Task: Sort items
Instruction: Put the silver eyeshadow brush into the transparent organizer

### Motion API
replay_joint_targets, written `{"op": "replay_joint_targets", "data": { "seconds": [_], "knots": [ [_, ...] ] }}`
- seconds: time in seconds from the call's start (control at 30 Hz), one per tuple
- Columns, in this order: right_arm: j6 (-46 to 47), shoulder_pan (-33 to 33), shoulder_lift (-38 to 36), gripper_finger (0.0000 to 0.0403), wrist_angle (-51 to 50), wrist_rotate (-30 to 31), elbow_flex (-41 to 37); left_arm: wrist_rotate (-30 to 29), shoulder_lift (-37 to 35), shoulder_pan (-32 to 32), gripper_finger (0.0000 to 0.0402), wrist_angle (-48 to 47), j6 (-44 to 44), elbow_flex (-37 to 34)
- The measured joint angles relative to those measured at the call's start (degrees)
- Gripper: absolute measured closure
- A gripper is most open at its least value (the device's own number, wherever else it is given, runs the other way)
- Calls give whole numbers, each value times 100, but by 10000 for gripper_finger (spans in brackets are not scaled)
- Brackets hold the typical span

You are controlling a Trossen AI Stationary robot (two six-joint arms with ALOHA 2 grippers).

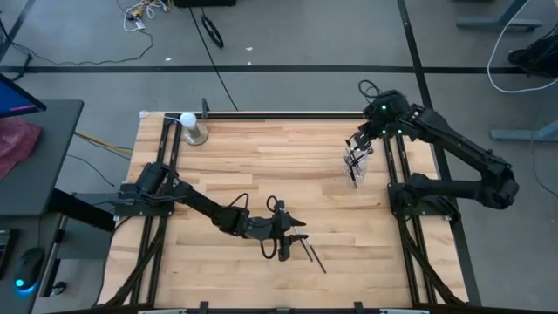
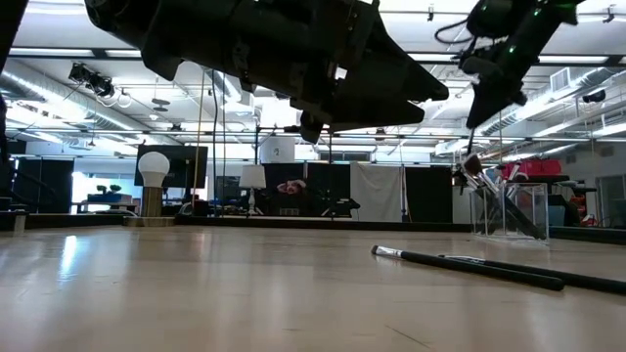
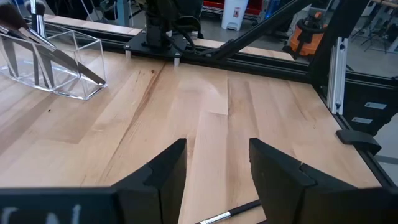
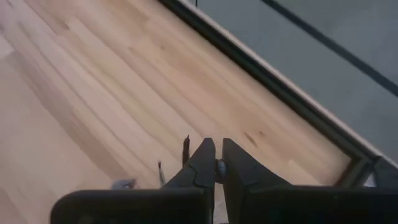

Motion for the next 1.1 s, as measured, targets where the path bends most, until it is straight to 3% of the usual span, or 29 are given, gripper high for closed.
{"op": "replay_joint_targets", "data": {
  "seconds": [0.2,0.37,0.87,1.1],
  "knots": [
    [250,2,-280,393,-763,552,470,-2,0,0,225,0,-2,0],
    [293,2,-248,393,-1316,553,495,-2,0,0,225,0,-2,0],
    [-223,3,618,393,596,596,-74,-2,0,0,225,0,-2,0],
    [-335,2,745,393,640,304,-76,0,0,0,225,0,-3,0]
  ]
}}
